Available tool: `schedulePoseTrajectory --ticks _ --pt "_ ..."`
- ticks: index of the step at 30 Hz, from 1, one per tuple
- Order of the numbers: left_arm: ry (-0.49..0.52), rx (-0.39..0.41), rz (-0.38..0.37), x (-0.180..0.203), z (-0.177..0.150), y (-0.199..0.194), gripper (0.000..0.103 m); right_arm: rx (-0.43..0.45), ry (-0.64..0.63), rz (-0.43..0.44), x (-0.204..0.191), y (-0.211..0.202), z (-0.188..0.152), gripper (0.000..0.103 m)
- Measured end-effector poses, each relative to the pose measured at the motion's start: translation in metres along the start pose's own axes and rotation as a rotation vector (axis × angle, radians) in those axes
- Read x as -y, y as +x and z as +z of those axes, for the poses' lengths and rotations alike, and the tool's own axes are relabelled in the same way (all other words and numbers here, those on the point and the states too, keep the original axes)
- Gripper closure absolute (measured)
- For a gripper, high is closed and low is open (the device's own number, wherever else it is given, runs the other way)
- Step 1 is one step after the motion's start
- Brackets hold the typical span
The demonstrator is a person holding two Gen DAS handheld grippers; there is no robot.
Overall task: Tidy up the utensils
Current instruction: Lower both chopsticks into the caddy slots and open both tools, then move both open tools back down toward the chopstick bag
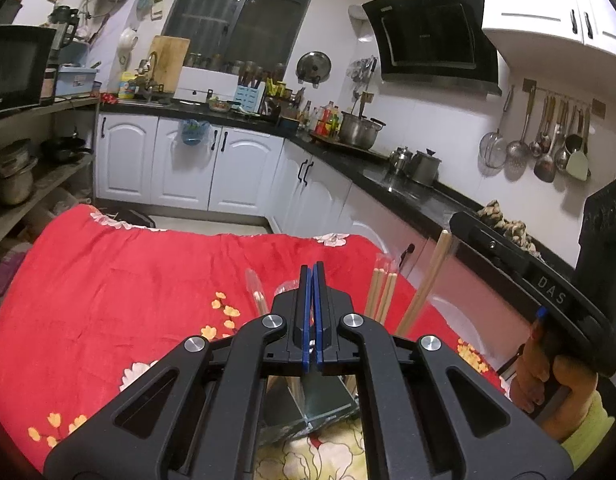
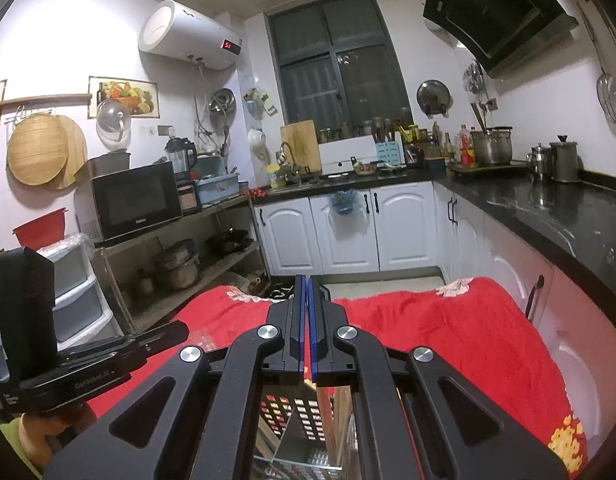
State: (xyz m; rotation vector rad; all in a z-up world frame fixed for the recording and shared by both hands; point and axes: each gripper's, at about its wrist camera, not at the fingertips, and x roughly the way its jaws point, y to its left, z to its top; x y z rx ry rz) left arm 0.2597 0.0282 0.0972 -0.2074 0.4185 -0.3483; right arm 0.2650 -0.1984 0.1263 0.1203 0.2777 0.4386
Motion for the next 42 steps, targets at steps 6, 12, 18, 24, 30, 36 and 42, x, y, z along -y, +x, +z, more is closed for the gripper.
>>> schedulePoseTrajectory --ticks 6,12,18,24,30,36,42 --pt "-0.007 0.009 0.0 0.003 -0.009 -0.005 0.103 -0.024 -0.023 -0.017 0.002 -0.006 -0.013 0.101" --pt "-0.008 0.015 0.017 0.003 -0.014 -0.009 0.103 -0.062 -0.019 -0.029 0.007 -0.011 -0.023 0.101" --pt "0.002 0.014 0.032 -0.001 -0.017 -0.015 0.102 -0.087 -0.007 -0.051 0.013 -0.019 -0.03 0.075" --pt "-0.019 0.007 0.039 -0.006 -0.018 -0.02 0.079 -0.106 -0.014 -0.054 0.014 -0.03 -0.034 0.062" --pt "-0.027 0.014 0.044 -0.005 -0.02 -0.028 0.054 -0.109 -0.048 -0.06 0.006 -0.04 -0.037 0.054" --pt "-0.048 0.016 0.012 -0.004 -0.016 -0.041 0.021 -0.118 -0.067 -0.076 -0.001 -0.046 -0.039 0.05" --pt "-0.031 0.029 0.025 -0.003 -0.017 -0.054 0.011 -0.111 -0.049 -0.069 -0.001 -0.054 -0.037 0.033"
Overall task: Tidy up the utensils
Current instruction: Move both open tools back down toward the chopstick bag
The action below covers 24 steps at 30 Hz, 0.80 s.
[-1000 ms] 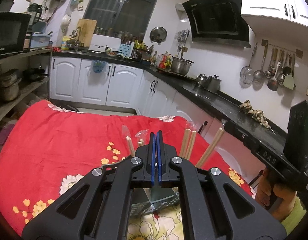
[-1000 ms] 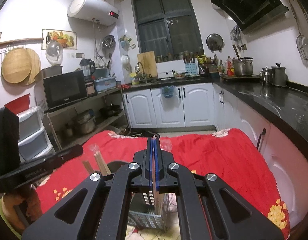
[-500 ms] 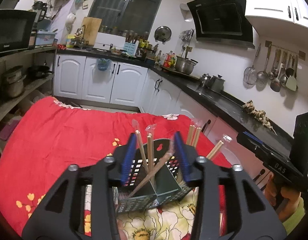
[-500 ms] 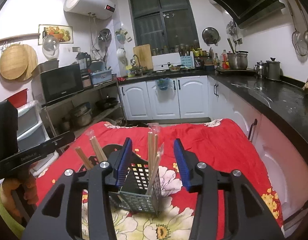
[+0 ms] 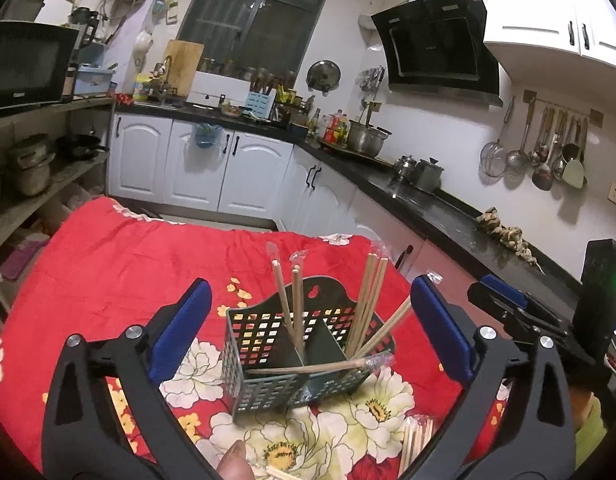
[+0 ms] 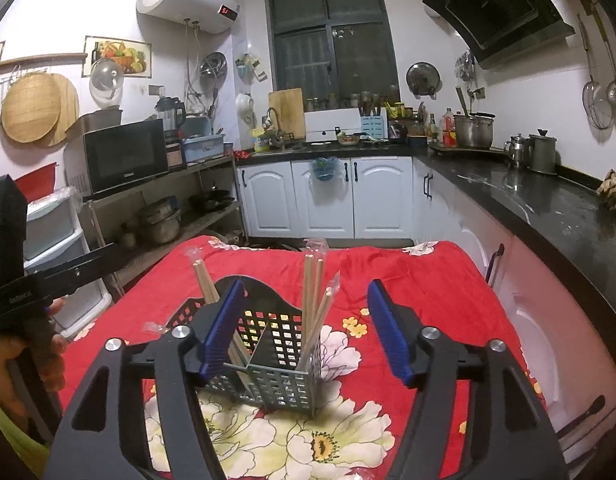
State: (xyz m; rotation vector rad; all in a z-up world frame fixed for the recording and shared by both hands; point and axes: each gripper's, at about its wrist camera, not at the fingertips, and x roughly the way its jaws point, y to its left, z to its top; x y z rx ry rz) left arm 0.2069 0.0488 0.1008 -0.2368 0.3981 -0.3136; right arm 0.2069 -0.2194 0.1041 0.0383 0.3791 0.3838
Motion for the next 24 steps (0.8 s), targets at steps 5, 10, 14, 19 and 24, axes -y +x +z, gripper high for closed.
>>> schedulePoseTrajectory --ticks 5,10,14,19,24 --pt "-0.016 0.011 -0.01 -0.004 0.0 -0.011 0.011 -0.007 0.027 0.02 0.003 -0.009 -0.002 0.027" --pt "-0.001 0.026 -0.001 -0.001 -0.003 -0.023 0.011 -0.008 0.04 0.022 0.003 -0.019 -0.007 0.024" --pt "0.007 0.028 0.006 -0.001 -0.008 -0.032 0.011 0.006 0.054 0.018 0.003 -0.029 -0.011 0.023" --pt "0.009 0.01 0.019 -0.001 -0.017 -0.038 0.011 0.009 0.061 0.028 0.001 -0.039 -0.016 0.022" --pt "0.003 -0.008 0.015 -0.001 -0.027 -0.042 0.011 0.005 0.053 0.033 -0.005 -0.044 -0.021 0.022"
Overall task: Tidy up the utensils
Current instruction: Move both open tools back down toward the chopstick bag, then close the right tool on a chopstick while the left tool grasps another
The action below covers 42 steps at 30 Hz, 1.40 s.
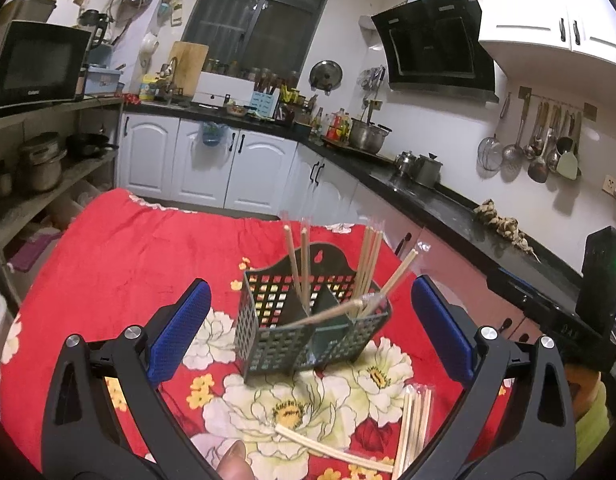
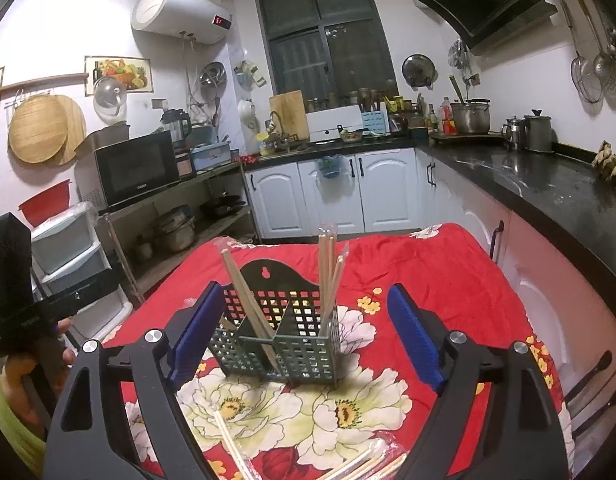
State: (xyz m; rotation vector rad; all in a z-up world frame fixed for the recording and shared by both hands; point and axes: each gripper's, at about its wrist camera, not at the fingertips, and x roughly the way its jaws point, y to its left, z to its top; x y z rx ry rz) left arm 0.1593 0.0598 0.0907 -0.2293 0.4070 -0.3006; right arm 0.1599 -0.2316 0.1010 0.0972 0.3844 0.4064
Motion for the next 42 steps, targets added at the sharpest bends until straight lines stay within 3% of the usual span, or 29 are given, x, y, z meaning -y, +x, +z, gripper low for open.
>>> schedulePoseTrajectory --ticks 14,29,34,42 --pt "-0.006 -0.062 -0.014 0.001 -0.027 -0.002 0.011 -0.051 -0.002 -0.01 -0.001 -0.001 -0.023 0.022" --pt "0.003 -0.164 -0.024 0.009 -0.064 0.011 0.011 -0.142 0.039 -0.065 0.03 -0.002 -0.056 0.023" --pt "0.004 -0.203 -0.032 0.01 -0.076 0.018 0.011 -0.182 0.04 -0.074 0.037 0.0 -0.067 0.03" --pt "0.014 -0.261 -0.042 0.016 -0.094 0.03 0.011 -0.257 0.006 -0.077 0.04 0.008 -0.089 0.053"
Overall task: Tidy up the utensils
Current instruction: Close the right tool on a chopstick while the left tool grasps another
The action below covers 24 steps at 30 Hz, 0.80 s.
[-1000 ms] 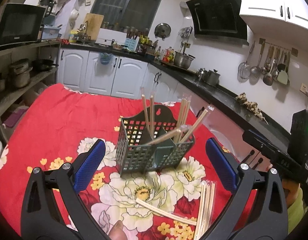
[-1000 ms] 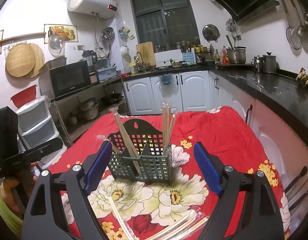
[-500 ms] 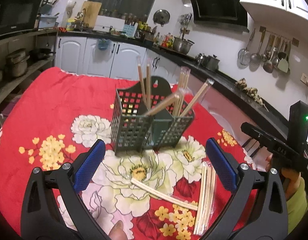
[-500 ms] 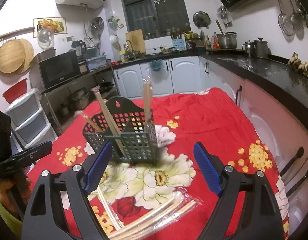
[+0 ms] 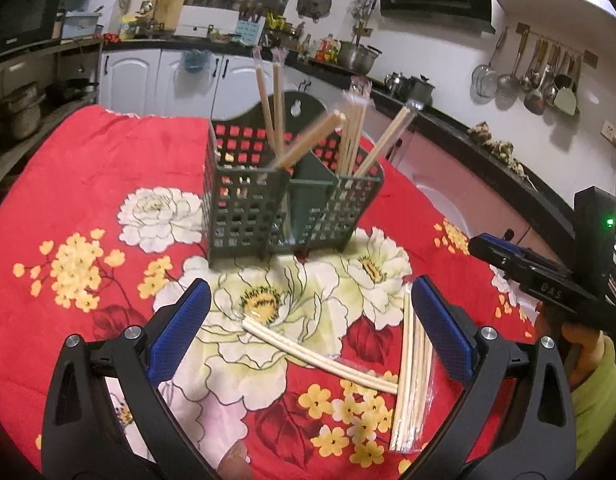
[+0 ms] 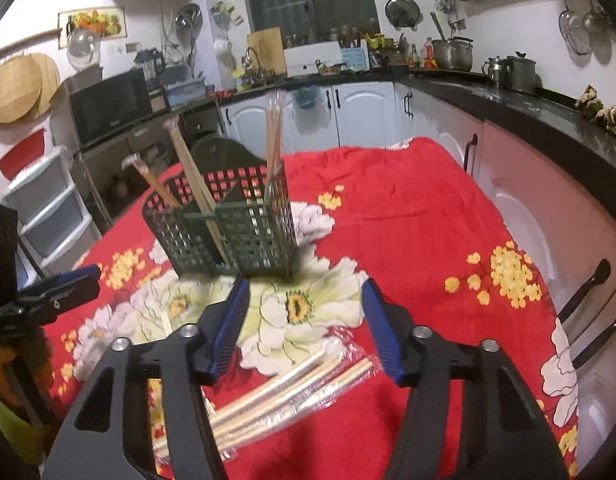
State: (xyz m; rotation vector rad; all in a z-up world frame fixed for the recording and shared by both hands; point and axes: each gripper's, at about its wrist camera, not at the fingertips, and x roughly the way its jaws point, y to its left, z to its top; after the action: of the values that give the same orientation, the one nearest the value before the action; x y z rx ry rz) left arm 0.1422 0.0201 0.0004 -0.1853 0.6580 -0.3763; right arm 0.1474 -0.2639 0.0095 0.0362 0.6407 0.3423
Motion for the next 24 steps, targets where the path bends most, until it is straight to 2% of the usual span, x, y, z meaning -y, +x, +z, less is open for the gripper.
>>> schedulePoseTrajectory --ticks 6,18,24 --pt "-0.002 -0.037 0.014 0.0 -0.01 0.014 0.011 -0.045 -0.012 -0.007 0.003 0.01 -0.011 0.064" --pt "-0.013 -0.113 0.015 -0.006 -0.025 0.035 0.011 -0.114 -0.019 -0.019 0.007 0.027 -0.027 0.069" --pt "-0.033 -0.162 0.011 -0.011 -0.032 0.051 0.011 -0.19 -0.014 -0.018 0.017 0.048 -0.034 0.075"
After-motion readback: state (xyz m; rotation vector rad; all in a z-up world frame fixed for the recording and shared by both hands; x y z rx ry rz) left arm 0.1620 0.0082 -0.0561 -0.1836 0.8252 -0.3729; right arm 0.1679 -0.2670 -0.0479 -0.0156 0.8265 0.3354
